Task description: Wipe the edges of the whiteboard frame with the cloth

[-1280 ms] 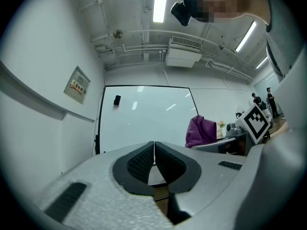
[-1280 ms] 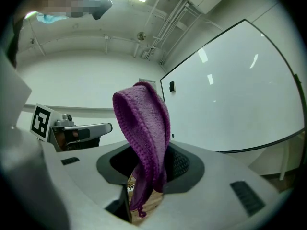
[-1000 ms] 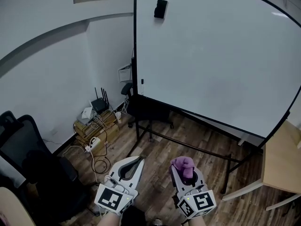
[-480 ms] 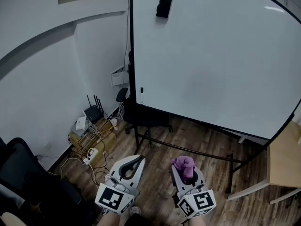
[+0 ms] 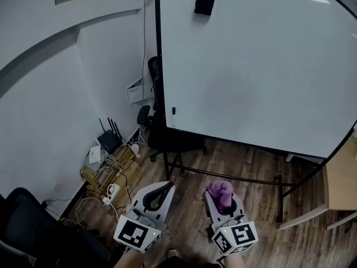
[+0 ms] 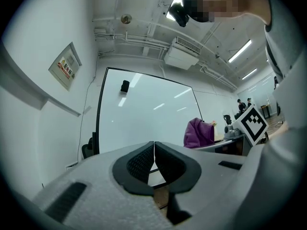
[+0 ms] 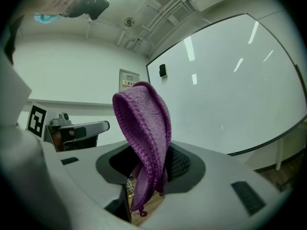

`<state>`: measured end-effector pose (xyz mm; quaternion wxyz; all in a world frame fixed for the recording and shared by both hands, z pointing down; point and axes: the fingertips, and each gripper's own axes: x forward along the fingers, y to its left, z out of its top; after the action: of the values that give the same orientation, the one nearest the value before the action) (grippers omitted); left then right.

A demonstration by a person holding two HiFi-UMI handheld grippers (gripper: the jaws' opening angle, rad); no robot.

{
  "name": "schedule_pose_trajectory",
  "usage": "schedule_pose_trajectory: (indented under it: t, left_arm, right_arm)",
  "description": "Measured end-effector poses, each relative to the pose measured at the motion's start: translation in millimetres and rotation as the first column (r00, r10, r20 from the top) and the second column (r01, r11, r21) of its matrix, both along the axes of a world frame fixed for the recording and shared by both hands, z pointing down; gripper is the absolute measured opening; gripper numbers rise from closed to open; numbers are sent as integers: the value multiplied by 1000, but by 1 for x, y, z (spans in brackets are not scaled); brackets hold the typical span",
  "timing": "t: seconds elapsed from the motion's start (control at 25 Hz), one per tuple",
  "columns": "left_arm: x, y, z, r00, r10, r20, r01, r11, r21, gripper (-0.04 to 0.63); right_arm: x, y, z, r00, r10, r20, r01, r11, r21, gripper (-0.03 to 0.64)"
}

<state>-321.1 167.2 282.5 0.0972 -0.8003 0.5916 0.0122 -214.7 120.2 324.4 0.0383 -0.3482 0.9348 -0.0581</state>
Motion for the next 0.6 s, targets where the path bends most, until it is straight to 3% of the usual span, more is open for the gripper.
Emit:
schedule_pose_trajectory:
  t: [0.6]
  left_arm:
    - [-51, -57, 21, 998, 48, -46, -51, 997, -61, 20]
  right_arm:
    - [-58, -50, 20, 998, 27, -48, -29, 999, -41, 158]
